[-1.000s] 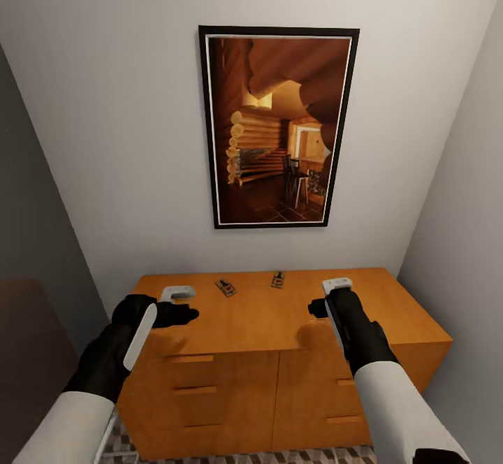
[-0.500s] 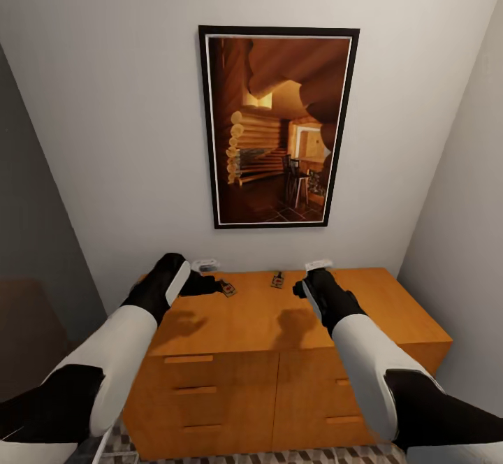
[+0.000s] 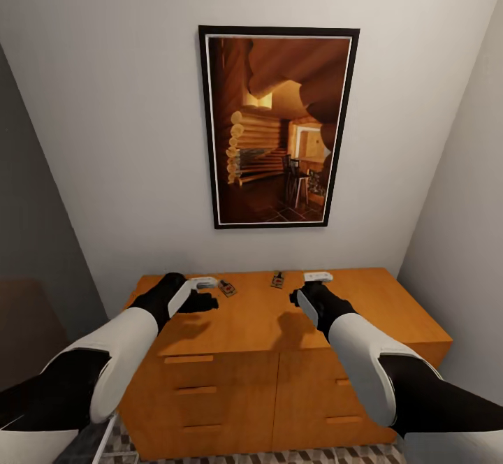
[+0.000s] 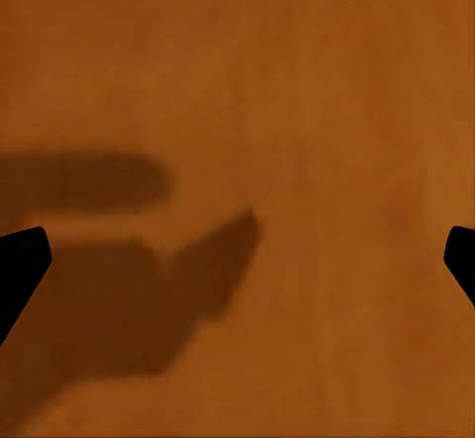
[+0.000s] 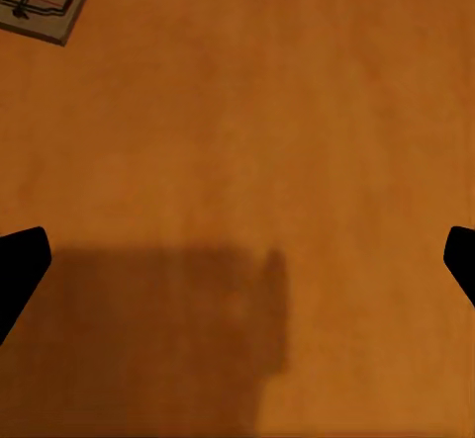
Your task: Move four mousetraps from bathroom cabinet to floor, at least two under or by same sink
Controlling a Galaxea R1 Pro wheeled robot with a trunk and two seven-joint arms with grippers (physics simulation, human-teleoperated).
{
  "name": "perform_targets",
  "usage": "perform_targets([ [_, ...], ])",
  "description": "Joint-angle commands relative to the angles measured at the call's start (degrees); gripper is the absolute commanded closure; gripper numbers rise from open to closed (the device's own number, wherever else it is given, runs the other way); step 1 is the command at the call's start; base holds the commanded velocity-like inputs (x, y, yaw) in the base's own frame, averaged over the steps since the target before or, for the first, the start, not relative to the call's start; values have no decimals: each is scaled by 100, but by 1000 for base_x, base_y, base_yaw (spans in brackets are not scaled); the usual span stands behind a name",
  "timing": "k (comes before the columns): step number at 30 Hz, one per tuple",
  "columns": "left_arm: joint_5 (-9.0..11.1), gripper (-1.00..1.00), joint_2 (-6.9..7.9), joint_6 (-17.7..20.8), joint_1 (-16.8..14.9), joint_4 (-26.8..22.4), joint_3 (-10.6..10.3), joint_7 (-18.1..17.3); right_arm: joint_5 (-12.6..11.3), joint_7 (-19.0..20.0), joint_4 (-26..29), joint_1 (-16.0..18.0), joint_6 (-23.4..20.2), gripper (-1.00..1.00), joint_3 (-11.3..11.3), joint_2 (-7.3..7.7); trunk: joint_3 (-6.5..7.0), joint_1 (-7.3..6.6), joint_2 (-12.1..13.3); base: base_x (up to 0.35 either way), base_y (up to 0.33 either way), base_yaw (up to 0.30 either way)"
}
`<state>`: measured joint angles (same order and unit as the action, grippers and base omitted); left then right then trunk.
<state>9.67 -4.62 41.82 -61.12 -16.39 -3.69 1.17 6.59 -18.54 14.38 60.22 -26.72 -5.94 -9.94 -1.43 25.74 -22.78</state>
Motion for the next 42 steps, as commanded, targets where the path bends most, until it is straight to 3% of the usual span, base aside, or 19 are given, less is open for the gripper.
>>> perform_targets([
  [1, 38, -100, 17, -4, -5, 5, -36, 9, 61, -1, 13, 5, -39, -100, -44, -6, -14, 4, -14, 0, 0, 0],
  [6, 22, -100, 123, -171, -11, -53, -28, -54, 73, -9, 86, 7, -78, -100, -15, -6, -14, 4, -14, 0, 0, 0],
  [11, 21, -100, 138, -204, -12, -115, -36, -73, 94, 0, 103, 7, -91, -100, 7, -6, -14, 4, -14, 0, 0, 0],
  [17, 20, -100, 140, -189, -13, -156, -41, -77, 331, -22, 118, 7, -89, -100, 286, -6, -14, 4, -14, 0, 0, 0],
  [21, 18, -100, 148, -177, -11, -161, -35, -74, 376, -289, 289, 7, -101, -100, 391, -6, -14, 4, -14, 0, 0, 0],
  [28, 21, -100, 133, -151, -12, -260, -27, -67, 352, -575, 537, 8, -216, -100, 415, -6, -19, 4, -14, 0, 0, 59],
  [42, 20, -100, 102, -204, -7, -357, -26, -65, 328, -459, 566, 13, -211, -100, 372, -6, -28, 4, -14, 11, 0, 72],
])
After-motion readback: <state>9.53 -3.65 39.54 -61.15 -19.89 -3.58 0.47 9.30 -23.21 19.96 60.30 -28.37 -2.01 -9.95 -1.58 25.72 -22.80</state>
